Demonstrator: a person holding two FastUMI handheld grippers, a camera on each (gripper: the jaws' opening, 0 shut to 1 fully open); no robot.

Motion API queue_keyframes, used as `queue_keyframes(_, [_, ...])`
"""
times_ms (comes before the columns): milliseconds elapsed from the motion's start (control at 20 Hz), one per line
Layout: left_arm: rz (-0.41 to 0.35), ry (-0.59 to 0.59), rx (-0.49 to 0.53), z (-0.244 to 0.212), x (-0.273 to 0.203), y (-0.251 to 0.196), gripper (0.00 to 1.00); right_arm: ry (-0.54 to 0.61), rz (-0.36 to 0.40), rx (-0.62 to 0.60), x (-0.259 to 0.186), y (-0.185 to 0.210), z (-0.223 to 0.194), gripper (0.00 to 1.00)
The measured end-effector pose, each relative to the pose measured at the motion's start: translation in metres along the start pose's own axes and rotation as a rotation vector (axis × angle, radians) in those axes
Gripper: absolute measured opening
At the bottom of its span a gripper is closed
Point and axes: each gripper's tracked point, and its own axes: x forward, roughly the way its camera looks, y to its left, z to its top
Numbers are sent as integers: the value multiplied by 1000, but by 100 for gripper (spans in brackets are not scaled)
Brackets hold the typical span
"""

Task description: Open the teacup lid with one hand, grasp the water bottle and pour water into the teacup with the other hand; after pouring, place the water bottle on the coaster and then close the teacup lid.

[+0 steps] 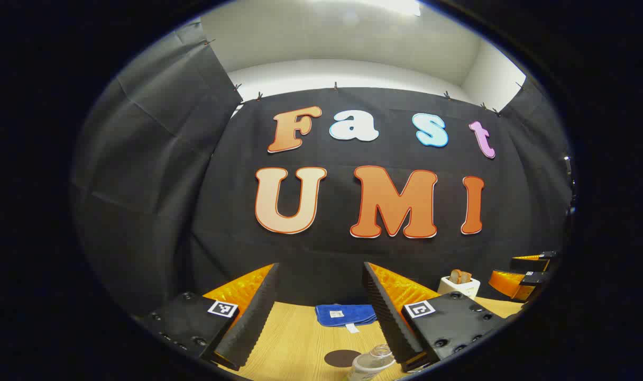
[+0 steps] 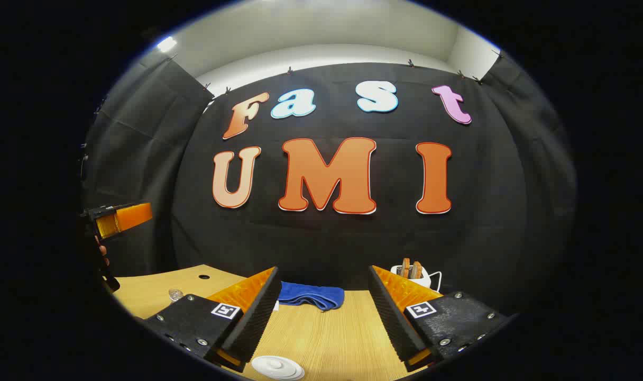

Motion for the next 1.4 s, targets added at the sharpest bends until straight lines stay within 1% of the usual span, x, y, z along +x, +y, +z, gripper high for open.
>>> queue_keyframes(200, [-17,13,1,-2,-3,-5,98,-4,14,1,-2,3,1,98])
queue_keyframes(350, [-36,22,-1,-3,-4,-10,99,4,13,-6,-2,4,-2,98])
queue_keyframes(500, [-56,38,19,-4,-7,-13,98,13,8,8,-3,1,-5,95])
queue_keyframes(550, [-54,39,23,-4,-6,-13,99,14,11,14,-4,1,-5,100])
queue_keyframes(600, [-57,40,19,-4,-7,-14,98,15,13,18,-4,0,-5,96])
queue_keyframes(800, [-62,62,11,-17,-10,-17,99,23,18,7,-6,0,-13,95])
queue_keyframes(850, [-64,72,13,-23,-10,-18,99,30,22,5,-6,1,-17,100])
queue_keyframes(900, [-68,86,11,-29,-11,-19,98,38,31,4,-6,3,-21,96])
queue_keyframes(1100, [-115,131,8,-54,-18,-33,99,82,59,-4,-7,9,-44,97])
queue_keyframes(1300, [-181,135,13,-67,-28,-52,99,130,75,-22,-7,13,-66,97])
queue_keyframes(1400, [-200,137,23,-73,-34,-57,99,147,85,-29,-9,15,-75,97])
